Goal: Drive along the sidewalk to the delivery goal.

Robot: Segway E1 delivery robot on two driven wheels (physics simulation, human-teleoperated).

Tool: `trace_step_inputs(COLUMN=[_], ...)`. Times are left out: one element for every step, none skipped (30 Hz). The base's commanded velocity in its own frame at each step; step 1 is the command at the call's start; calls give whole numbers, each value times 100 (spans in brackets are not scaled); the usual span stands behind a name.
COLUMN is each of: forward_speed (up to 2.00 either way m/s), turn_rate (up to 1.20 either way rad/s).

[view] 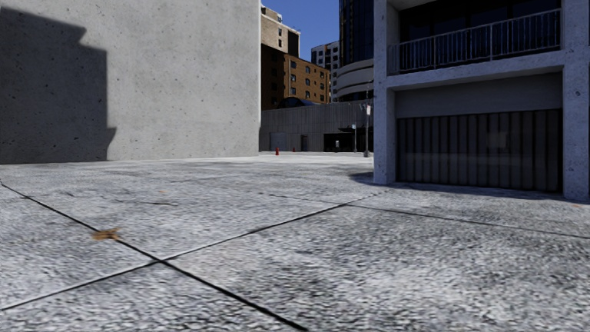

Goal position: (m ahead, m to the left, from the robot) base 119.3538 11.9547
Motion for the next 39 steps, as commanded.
trace_step_inputs(forward_speed=[200, 200, 200, 200, 200, 200, 200, 200, 200, 200, 200, 200, 200, 200, 200, 200, 200, 200, 200, 200, 200, 200, 200, 200, 200, 200, 200, 200, 200, 200, 200, 200, 200, 200, 200, 200, 200, 200, 200], turn_rate=[0, 0, 0, 0, 0, 0, 0, 0, 0, 0, 0, 0, 0, 0, 0, 0, 0, 0, 0, 0, 0, 0, 0, 0, 0, 0, 0, 0, 0, 0, 0, 0, 0, 0, 0, 0, 0, 0, 0])
